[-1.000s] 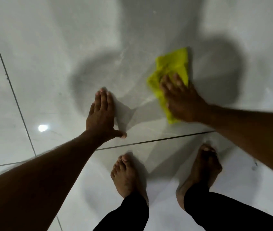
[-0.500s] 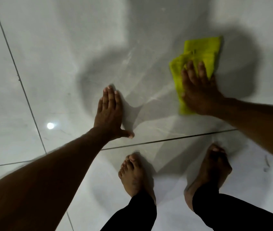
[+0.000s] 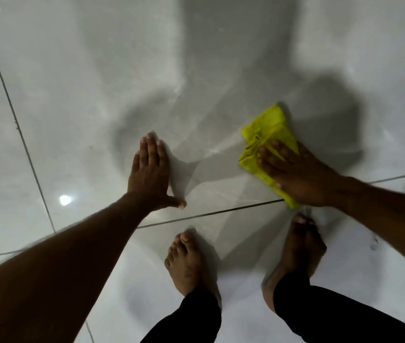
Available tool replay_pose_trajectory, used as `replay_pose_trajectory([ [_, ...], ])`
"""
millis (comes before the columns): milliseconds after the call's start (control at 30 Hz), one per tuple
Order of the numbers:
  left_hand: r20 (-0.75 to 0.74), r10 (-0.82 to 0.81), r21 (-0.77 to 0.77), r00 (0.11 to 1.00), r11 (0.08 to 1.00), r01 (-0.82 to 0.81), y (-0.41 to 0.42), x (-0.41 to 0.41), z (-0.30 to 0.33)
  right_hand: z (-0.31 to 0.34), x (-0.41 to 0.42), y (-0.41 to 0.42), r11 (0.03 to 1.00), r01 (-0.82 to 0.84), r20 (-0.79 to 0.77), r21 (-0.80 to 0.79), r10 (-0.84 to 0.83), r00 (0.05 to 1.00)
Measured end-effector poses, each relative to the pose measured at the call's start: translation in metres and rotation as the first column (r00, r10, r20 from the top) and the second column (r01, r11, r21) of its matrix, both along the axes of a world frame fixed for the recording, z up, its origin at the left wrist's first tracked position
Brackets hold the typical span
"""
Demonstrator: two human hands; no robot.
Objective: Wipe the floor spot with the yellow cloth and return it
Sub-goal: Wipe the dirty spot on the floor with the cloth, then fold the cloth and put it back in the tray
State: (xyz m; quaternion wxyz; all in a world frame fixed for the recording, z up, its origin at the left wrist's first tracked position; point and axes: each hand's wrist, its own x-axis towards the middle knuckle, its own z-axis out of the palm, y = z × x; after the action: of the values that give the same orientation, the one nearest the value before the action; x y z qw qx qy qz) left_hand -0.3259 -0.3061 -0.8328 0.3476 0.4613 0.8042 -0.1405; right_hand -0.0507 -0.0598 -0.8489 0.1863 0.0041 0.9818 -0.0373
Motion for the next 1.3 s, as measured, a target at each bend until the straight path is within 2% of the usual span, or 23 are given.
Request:
replay_pose_trajectory([
  [67, -0.016, 0.0, -0.01, 1.0, 1.0, 0.0, 0.004, 0.002, 0.002, 0.01, 0.001, -0.024, 0.959, 0.284, -0.063, -0.015, -0.284, 0.957],
  [100, -0.023, 0.002, -0.018, 1.0, 1.0, -0.002, 0.005, 0.003, 0.004, 0.013, 0.002, -0.037, 0.865, 0.5, -0.093, -0.04, -0.502, 0.86],
  [133, -0.03, 0.004, -0.027, 1.0, 1.0, -0.005, 0.006, 0.004, 0.006, 0.014, 0.006, -0.048, 0.688, 0.722, -0.101, -0.075, -0.725, 0.681],
  [167, -0.04, 0.003, -0.037, 0.999, 0.999, -0.005, 0.007, 0.004, 0.008, 0.015, 0.009, -0.058, 0.435, 0.893, -0.063, -0.113, -0.9, 0.431],
  [200, -0.056, -0.008, -0.045, 0.998, 0.999, 0.005, 0.009, 0.004, 0.01, 0.016, 0.012, -0.068, 0.166, 0.977, 0.017, -0.137, -0.985, 0.17],
  [233, -0.074, -0.025, -0.052, 0.997, 0.998, 0.021, 0.011, 0.004, 0.013, 0.017, 0.012, -0.076, -0.038, 0.987, 0.101, -0.155, -0.995, -0.022],
  [267, -0.084, -0.042, -0.055, 0.996, 0.998, 0.038, 0.013, 0.004, 0.018, 0.019, 0.01, -0.079, -0.164, 0.971, 0.176, -0.175, -0.975, -0.133],
  [300, -0.087, -0.056, -0.05, 0.995, 0.997, 0.052, 0.014, 0.005, 0.024, 0.023, 0.005, -0.079, -0.237, 0.952, 0.228, -0.191, -0.955, -0.192],
  [367, -0.084, -0.073, -0.019, 0.994, 0.997, 0.071, 0.018, 0.007, 0.041, 0.037, -0.011, -0.068, -0.302, 0.933, 0.262, -0.197, -0.933, -0.246],
  [433, -0.057, -0.076, 0.002, 0.995, 0.997, 0.076, 0.022, 0.013, 0.073, 0.072, -0.03, -0.058, -0.286, 0.937, 0.267, -0.198, -0.936, -0.23],
  [467, -0.033, -0.065, 0.011, 0.997, 0.998, 0.066, 0.025, 0.017, 0.094, 0.096, -0.038, -0.055, -0.244, 0.944, 0.264, -0.224, -0.947, -0.182],
  [600, 0.11, 0.012, 0.087, 0.994, 0.996, -0.021, 0.044, 0.033, 0.207, 0.228, -0.068, -0.055, 0.03, 0.933, 0.191, -0.359, -0.976, 0.104],
  [700, 0.219, 0.037, 0.189, 0.975, 0.979, -0.079, 0.06, 0.045, 0.314, 0.35, -0.084, -0.062, 0.177, 0.882, 0.13, -0.436, -0.958, 0.257],
  [800, 0.371, 0.017, 0.253, 0.929, 0.96, -0.119, 0.072, 0.049, 0.439, 0.486, -0.092, -0.065, 0.192, 0.823, 0.126, -0.535, -0.945, 0.302],
  [867, 0.478, 0.05, 0.288, 0.877, 0.934, -0.21, 0.074, 0.047, 0.513, 0.568, -0.095, -0.062, 0.205, 0.79, 0.121, -0.578, -0.936, 0.331],
  [1033, 0.686, 0.243, 0.321, 0.686, 0.745, -0.585, 0.058, 0.036, 0.673, 0.76, -0.09, -0.047, 0.271, 0.689, 0.098, -0.672, -0.89, 0.445],
  [1133, 0.83, 0.172, 0.288, 0.53, 0.683, -0.672, 0.048, 0.031, 0.741, 0.851, -0.082, -0.047, 0.287, 0.592, 0.078, -0.753, -0.854, 0.514],
  [1167, 0.885, 0.16, 0.241, 0.438, 0.646, -0.724, 0.047, 0.032, 0.756, 0.872, -0.079, -0.049, 0.283, 0.563, 0.067, -0.776, -0.851, 0.521],
  [1233, 0.952, 0.126, 0.162, 0.279, 0.566, -0.808, 0.049, 0.037, 0.786, 0.915, -0.07, -0.052, 0.273, 0.508, 0.033, -0.817, -0.858, 0.513],
  [1300, 0.978, 0.102, 0.102, 0.184, 0.533, -0.84, 0.053, 0.045, 0.81, 0.948, -0.059, -0.053, 0.228, 0.459, 0.03, -0.859, -0.872, 0.489],
])
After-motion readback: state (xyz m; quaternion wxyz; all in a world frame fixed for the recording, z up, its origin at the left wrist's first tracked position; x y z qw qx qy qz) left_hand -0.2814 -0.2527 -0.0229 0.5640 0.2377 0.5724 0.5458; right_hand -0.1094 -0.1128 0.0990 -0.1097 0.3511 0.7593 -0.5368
